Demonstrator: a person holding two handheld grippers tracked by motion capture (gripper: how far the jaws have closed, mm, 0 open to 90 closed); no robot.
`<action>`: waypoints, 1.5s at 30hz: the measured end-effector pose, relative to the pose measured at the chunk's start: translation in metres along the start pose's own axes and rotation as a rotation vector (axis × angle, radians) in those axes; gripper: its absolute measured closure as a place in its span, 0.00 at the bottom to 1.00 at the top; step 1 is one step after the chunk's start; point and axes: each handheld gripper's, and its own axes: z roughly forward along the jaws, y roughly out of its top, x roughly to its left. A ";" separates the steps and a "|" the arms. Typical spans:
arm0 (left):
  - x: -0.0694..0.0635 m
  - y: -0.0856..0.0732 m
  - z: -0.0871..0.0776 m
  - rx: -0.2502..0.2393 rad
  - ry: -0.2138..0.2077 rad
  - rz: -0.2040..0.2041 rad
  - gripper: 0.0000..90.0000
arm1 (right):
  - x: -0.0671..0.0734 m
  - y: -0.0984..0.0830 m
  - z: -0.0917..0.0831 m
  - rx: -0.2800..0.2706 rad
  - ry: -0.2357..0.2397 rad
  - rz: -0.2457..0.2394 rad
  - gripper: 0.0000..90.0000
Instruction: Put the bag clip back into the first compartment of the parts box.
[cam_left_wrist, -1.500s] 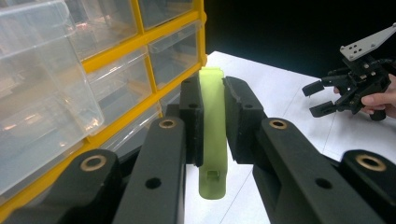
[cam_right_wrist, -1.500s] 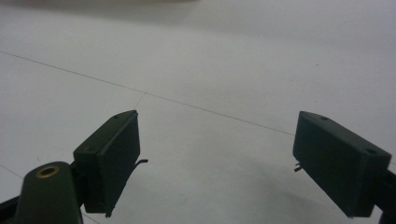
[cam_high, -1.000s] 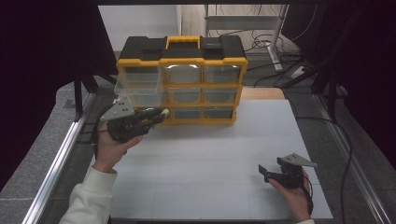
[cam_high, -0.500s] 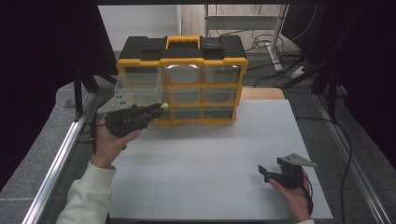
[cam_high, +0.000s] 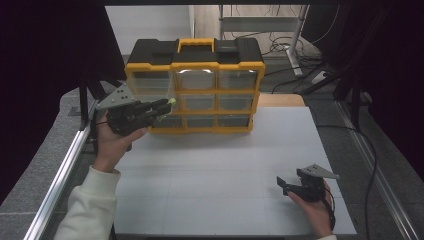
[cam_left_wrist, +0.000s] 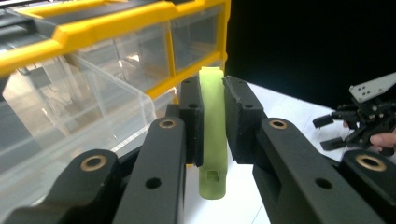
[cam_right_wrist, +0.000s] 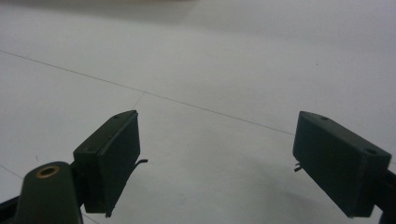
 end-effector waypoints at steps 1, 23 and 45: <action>0.001 0.002 -0.001 0.000 0.003 0.004 0.86 | 0.000 0.000 0.000 0.000 0.000 0.000 0.17; 0.016 0.022 0.000 0.009 0.058 0.010 0.86 | -0.001 0.000 -0.001 -0.005 -0.007 0.001 0.17; 0.038 0.031 0.005 0.034 0.130 -0.011 0.86 | -0.001 0.000 0.000 -0.006 -0.002 0.006 0.17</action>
